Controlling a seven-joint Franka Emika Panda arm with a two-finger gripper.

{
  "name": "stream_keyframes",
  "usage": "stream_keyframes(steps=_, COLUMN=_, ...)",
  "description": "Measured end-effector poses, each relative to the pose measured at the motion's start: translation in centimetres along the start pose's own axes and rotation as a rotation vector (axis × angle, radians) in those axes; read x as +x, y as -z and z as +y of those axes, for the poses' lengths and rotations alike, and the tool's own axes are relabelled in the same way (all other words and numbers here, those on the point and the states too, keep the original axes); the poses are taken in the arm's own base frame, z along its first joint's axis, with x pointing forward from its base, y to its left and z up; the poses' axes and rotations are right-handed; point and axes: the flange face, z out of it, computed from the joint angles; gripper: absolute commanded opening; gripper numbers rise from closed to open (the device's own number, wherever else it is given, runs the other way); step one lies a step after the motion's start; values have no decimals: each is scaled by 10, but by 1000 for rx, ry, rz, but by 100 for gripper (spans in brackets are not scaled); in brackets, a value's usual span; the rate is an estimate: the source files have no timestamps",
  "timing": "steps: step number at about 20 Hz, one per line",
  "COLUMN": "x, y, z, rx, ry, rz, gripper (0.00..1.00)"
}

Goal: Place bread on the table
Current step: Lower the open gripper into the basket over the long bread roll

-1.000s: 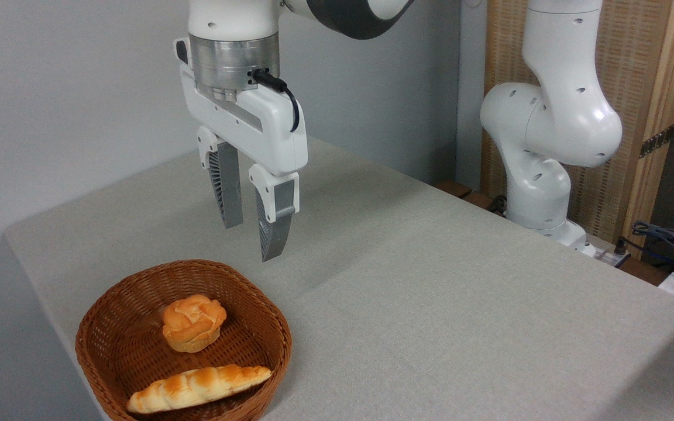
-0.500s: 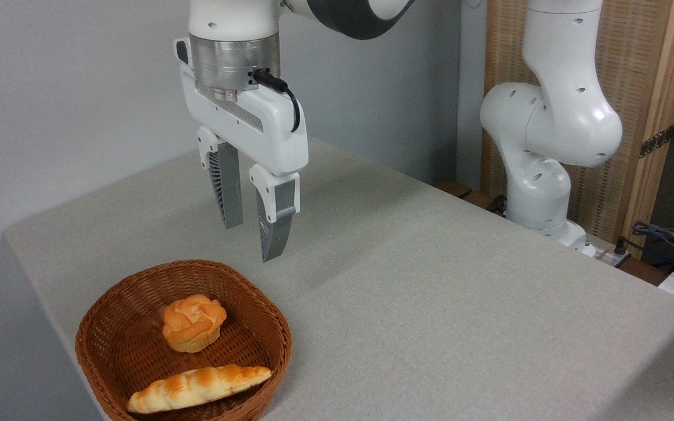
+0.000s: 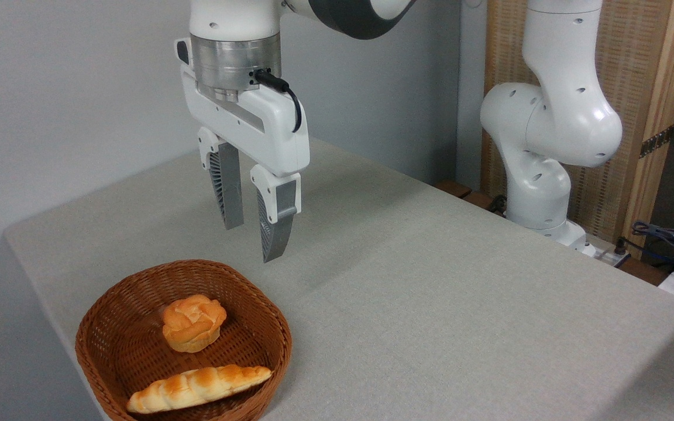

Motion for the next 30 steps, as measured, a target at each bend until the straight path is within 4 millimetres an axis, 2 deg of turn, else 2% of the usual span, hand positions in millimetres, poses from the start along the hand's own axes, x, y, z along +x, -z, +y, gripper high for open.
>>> stream_keyframes(steps=10, x=-3, y=1, z=-3, rx=0, ry=7, rz=-2, gripper=100)
stream_keyframes(steps=16, x=7, y=4, z=-14, rx=79, ry=8, rz=76, gripper=100)
stream_keyframes(steps=20, x=18, y=-10, z=-28, rx=127, ry=5, rz=118, gripper=100)
stream_keyframes(steps=25, x=23, y=-33, z=-40, rx=190, ry=-85, rz=60, gripper=100)
stream_keyframes(steps=30, x=40, y=-73, z=-53, rx=252, ry=-132, rz=62, gripper=100)
